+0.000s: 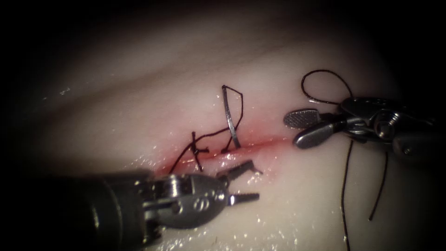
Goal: Wound Closure
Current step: Use the left needle driver to pull the needle through.
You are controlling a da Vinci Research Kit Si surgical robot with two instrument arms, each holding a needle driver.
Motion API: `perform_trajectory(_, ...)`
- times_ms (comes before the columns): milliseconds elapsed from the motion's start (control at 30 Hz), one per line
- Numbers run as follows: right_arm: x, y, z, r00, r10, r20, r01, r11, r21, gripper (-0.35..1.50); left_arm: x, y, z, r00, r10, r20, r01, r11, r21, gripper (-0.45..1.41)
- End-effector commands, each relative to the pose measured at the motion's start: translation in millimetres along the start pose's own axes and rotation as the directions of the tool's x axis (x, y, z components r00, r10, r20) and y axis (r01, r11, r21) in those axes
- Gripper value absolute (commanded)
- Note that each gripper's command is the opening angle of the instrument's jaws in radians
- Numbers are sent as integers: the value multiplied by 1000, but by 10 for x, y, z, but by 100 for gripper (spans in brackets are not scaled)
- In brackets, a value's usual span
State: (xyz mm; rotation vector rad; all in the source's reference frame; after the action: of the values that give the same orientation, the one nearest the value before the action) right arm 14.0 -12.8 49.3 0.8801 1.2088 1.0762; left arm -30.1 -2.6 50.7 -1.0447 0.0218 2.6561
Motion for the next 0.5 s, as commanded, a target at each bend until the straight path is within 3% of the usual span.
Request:
perform_trajectory(33,-3,3,9,1000,0,-1,0,1000,2,99,0,1,8,1000,0,0,0,1000,-1,26)
perform_trajectory(367,-5,3,12,1000,0,-16,0,1000,8,98,3,-8,34,1000,7,-30,-6,1000,8,22)
perform_trajectory(433,-5,2,12,1000,1,-25,0,1000,16,99,-1,-9,35,999,12,-38,-12,1000,1,-8)
perform_trajectory(467,-5,2,11,999,2,-34,-1,1000,23,99,-4,-9,35,999,11,-50,-11,1000,-9,-45)
perform_trajectory(500,-6,2,11,999,3,-41,-2,1000,29,99,-7,-9,34,998,-21,-54,19,1000,-22,-45)
